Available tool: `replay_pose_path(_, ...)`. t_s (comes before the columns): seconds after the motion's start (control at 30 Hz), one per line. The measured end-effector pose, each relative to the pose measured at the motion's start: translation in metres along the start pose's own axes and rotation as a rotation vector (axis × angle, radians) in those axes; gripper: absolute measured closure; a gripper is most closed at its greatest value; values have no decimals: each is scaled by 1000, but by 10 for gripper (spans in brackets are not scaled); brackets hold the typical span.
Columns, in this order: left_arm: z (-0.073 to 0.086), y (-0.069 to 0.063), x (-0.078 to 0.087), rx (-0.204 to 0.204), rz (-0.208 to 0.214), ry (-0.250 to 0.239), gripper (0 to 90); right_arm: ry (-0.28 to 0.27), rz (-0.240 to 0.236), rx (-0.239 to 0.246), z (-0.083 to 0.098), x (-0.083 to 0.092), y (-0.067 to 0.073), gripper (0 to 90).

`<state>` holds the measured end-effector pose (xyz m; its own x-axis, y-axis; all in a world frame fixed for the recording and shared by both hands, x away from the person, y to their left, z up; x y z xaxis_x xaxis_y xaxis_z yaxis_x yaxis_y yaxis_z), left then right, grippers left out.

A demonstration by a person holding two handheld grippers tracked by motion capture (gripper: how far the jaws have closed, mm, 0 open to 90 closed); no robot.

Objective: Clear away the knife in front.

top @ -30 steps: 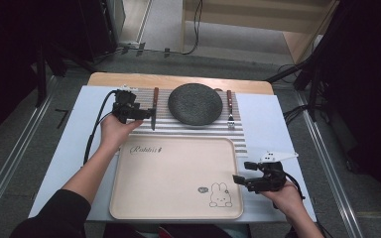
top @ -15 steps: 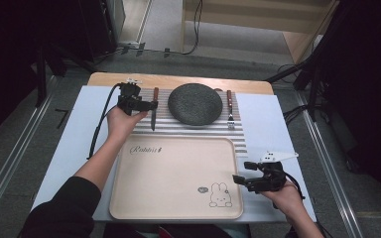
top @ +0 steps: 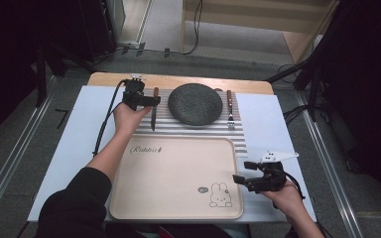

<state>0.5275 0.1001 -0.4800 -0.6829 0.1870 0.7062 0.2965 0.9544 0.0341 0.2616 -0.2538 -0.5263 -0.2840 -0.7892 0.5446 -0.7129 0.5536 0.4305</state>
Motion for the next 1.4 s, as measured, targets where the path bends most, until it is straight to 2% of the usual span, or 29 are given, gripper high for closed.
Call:
replay_pose_path(0.1, -4, -1, -4, -4, -13, 1, 268, 1, -1, 0, -1, 0, 0, 197)
replay_pose_path(0.13, -7, -3, -6, -19, -37, -11, 269, 1, -6, 4, -1, -1, 1, 198)
replay_pose_path(0.17, -7, -3, -6, -19, -37, -11, 269, 1, -5, 4, -1, -1, 1, 197)
replay_pose_path(0.2, -10, -4, -8, 5, -32, -20, 273, 2, -6, 7, -1, -1, 1, 197)
replay_pose_path(0.27, -11, -4, -9, 20, -31, -24, 277, 2, -7, 6, -1, -1, 1, 197)
replay_pose_path(0.53, -20, -7, -21, 50, -72, -32, 282, 7, 2, -1, 0, 0, 0, 198)
replay_pose_path(0.63, -22, -8, -24, 82, -71, -42, 292, 5, 0, -2, 0, 0, 0, 198)
replay_pose_path(0.83, -20, -9, -30, 83, -96, -43, 295, 1, 0, -9, 1, 1, 0, 198)
replay_pose_path(1.13, -18, -6, -35, 113, -97, -36, 296, -4, -3, -5, 0, 1, -1, 198)
replay_pose_path(1.23, -16, -4, -37, 98, -111, -33, 297, -5, -3, -6, 0, 1, -1, 198)
replay_pose_path(1.4, -10, -3, -40, 118, -111, -30, 320, -6, 1, -6, 0, 1, -2, 198)
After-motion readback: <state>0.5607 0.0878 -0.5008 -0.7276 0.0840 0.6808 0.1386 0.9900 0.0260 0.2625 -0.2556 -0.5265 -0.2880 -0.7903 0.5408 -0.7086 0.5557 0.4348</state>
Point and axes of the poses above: each handheld gripper's, and its own axes: x roughly backward along the jaws, z roughly out of its underside, y roughly to its left, the point moved 5 cm from there along -x, roughly forward along the jaws, and after that the axes turned 13 degrees about -z, right-handed, at the moved point
